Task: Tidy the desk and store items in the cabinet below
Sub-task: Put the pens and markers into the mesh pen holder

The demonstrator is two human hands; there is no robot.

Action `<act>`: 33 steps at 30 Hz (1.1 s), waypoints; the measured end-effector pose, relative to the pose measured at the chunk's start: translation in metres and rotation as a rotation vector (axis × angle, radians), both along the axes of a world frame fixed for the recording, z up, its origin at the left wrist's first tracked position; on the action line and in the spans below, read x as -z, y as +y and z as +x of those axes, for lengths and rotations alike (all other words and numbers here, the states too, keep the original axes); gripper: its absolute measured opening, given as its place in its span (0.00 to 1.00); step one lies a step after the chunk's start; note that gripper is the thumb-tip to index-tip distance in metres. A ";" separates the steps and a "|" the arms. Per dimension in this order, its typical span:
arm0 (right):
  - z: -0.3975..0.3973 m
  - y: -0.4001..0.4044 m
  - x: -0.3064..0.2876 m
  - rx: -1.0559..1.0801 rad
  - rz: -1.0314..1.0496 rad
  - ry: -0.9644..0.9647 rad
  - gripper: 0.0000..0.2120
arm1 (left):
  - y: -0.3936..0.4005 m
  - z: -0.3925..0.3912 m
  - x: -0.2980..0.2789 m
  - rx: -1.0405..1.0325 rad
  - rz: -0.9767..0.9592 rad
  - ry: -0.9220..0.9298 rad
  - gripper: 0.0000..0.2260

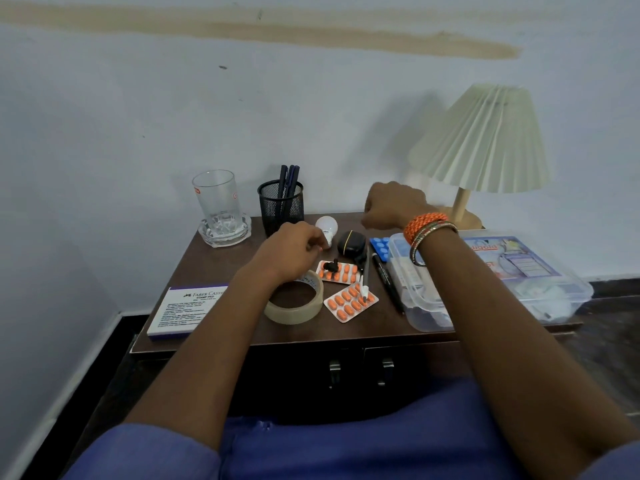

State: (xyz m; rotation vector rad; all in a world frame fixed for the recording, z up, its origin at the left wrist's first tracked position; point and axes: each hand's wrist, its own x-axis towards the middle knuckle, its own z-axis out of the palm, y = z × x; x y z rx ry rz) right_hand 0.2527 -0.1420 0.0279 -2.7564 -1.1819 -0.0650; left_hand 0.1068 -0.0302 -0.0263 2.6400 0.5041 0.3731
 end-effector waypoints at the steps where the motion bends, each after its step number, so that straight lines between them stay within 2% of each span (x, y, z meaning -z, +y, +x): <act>1: -0.004 -0.004 0.000 0.014 -0.051 -0.031 0.16 | -0.004 0.004 0.000 0.008 -0.001 0.009 0.09; 7: -0.032 -0.017 0.009 0.001 -0.189 -0.053 0.13 | -0.019 0.022 0.000 -0.012 0.020 0.061 0.10; 13: -0.041 -0.006 0.032 0.006 -0.168 -0.095 0.14 | -0.021 0.023 0.000 -0.026 0.065 0.095 0.12; 23: -0.041 -0.004 0.030 0.008 -0.199 -0.089 0.14 | -0.004 0.014 0.005 -0.081 0.059 0.104 0.11; 26: -0.038 -0.004 0.014 0.065 -0.072 0.002 0.12 | 0.002 0.012 0.005 -0.103 -0.007 0.059 0.09; 28: -0.036 0.000 0.003 0.094 0.095 0.035 0.13 | 0.003 0.011 0.003 -0.099 -0.098 0.002 0.09; 31: -0.038 0.009 -0.008 0.003 0.450 0.041 0.11 | -0.006 0.009 -0.008 -0.103 -0.500 -0.178 0.12; 33: -0.044 0.015 -0.011 -0.120 0.643 -0.043 0.11 | -0.012 0.007 -0.018 -0.158 -0.746 -0.285 0.16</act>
